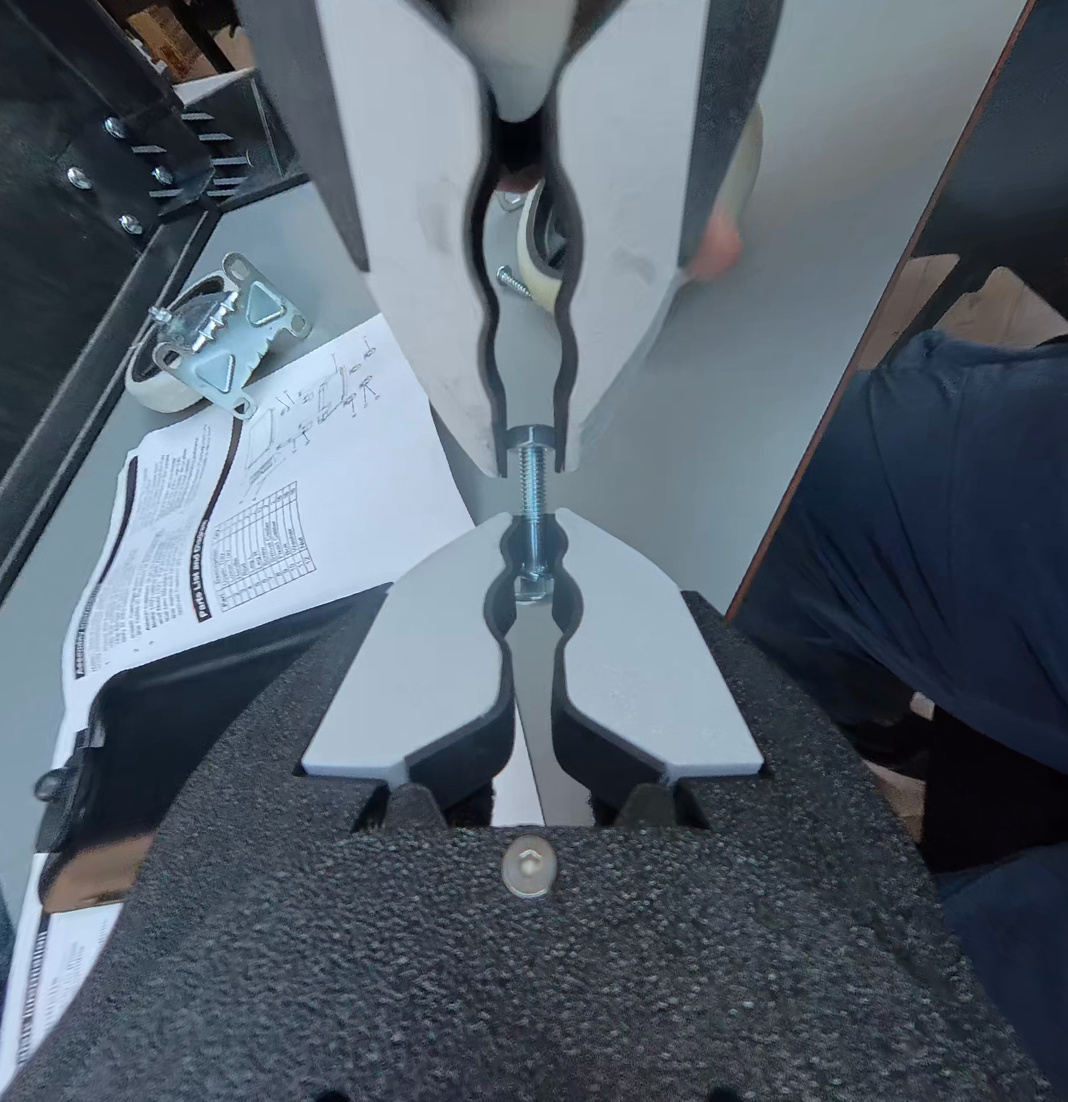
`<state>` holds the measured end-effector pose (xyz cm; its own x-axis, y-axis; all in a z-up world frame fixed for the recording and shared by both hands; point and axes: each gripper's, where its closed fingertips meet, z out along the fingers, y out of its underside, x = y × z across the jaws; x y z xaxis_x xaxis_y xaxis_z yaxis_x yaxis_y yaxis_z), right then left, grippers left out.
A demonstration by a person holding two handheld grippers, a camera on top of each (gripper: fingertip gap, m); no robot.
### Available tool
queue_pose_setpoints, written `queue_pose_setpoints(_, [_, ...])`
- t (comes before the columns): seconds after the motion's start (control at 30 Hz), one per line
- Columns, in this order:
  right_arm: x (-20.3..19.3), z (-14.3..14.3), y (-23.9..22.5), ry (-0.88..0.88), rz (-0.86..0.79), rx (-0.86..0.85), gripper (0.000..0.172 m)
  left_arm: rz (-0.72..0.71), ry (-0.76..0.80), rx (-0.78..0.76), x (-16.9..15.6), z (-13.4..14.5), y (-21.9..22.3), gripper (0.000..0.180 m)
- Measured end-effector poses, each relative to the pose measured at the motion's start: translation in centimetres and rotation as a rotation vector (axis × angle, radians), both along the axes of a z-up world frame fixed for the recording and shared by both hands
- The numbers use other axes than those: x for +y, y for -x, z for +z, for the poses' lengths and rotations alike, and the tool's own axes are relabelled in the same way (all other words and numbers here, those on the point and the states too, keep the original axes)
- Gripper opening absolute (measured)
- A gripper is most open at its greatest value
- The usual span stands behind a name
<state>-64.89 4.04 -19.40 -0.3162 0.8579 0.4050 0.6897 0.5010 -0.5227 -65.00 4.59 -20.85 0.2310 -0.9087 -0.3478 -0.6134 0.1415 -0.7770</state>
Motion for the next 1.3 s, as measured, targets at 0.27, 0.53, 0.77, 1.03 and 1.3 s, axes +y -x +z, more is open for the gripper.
queue_pose_setpoints(0.27, [0.9,1.3,0.3,-0.067,-0.074,0.125,0.049,0.018,0.063,-0.071,0.5,0.7,0.9,0.007])
queue_pose_setpoints(0.53, [-0.3,0.0,-0.3,-0.093,0.057,-0.004,0.015,-0.053,0.107,-0.058,-0.8,0.1,-0.1,0.007])
queue_pose_setpoints(0.77, [0.9,0.2,-0.2,-0.288,0.020,0.043,0.046,-0.027,0.217,-0.155,-0.3,0.8,0.5,0.007])
queue_pose_setpoints(1.03, [-0.1,-0.9,-0.6,0.186,-0.134,-0.041,0.014,-0.043,0.069,-0.080,-0.5,0.7,-0.3,0.007])
queue_pose_setpoints(1.3, [1.8,-0.3,-0.3,-0.492,0.078,0.009,0.023,-0.034,0.180,-0.141,-0.4,0.5,0.0,0.007])
